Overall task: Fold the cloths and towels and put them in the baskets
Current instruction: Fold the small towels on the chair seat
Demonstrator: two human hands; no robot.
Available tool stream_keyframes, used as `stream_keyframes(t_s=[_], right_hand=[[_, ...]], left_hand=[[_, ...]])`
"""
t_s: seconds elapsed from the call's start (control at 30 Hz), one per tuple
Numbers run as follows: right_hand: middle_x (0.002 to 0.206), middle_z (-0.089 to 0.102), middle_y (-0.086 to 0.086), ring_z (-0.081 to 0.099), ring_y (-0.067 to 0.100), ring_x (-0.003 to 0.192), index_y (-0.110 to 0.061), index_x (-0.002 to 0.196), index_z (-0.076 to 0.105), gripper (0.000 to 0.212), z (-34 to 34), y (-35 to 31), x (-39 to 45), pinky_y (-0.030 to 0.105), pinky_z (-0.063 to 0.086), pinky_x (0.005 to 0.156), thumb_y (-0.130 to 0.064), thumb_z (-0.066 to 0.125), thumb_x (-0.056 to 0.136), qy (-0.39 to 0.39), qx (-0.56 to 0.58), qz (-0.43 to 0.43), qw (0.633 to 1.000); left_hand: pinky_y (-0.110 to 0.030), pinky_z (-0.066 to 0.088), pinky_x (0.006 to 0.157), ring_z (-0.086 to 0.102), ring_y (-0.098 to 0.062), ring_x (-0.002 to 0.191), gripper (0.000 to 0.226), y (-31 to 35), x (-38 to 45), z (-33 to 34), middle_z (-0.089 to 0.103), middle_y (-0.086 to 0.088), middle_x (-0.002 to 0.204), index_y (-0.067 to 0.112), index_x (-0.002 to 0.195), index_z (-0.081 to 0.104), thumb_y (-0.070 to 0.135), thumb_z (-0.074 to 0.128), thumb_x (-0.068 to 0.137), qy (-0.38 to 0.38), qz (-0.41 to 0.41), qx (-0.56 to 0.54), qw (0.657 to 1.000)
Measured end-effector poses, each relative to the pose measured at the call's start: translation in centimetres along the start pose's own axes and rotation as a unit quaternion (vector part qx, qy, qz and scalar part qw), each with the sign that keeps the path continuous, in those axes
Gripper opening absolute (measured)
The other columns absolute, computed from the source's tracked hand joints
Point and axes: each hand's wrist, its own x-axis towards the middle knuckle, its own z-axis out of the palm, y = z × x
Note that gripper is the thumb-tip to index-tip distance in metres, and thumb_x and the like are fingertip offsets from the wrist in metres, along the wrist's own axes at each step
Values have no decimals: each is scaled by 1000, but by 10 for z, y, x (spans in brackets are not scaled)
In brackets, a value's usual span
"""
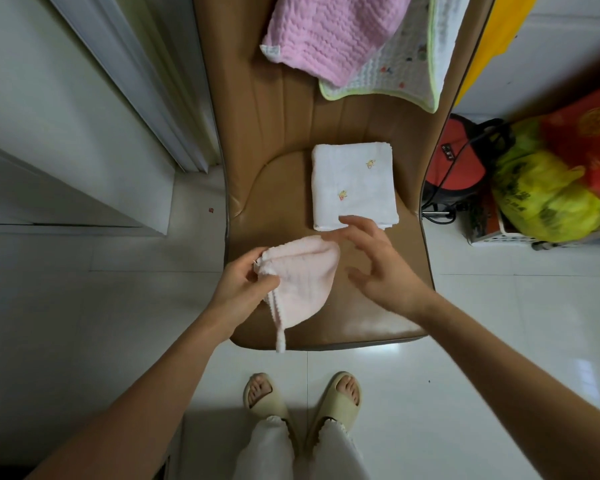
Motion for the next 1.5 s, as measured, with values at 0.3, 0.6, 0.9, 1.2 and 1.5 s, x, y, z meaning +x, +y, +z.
stream_keyframes(t_s=[0.3,0.6,0.9,1.2,1.5], right_hand=[[130,46,-5,40,15,123,-28,132,51,42,-6,2,13,28,39,92,-40,56,92,-202,-330,-102,916],[91,67,1,65,6,80,-11,101,62,19,7,-30,31,20,54,62,-28,57,94,-58,204,194,958],[125,49,-18,65,11,93,-40,129,49,43,2,-39,5,27,56,82,-41,62,87,-60,195,140,969],[141,45,-5,46,12,123,-27,130,56,51,22,-31,14,19,35,98,-2,56,86,-98,-126,-45,986],[152,29,-14,26,6,141,-24,118,67,44,41,-16,-4,28,40,107,3,52,86,-129,252,46,958]], left_hand=[[-21,50,83,60,-13,106,25,-3,0,-2,65,2,110,19,113,60,10,49,93,4,56,32,998],[-35,49,81,58,-14,91,29,9,13,27,60,5,98,25,112,54,43,34,101,94,-144,-66,983],[-39,51,68,60,-28,84,32,7,8,4,65,-15,89,5,97,62,13,31,102,-11,-357,-211,910],[-33,50,73,58,-35,109,36,14,4,15,59,-17,122,0,130,49,16,31,103,18,-299,-85,950],[-32,46,89,54,-26,118,40,5,17,6,54,-9,128,10,135,39,32,26,104,196,-28,136,971]])
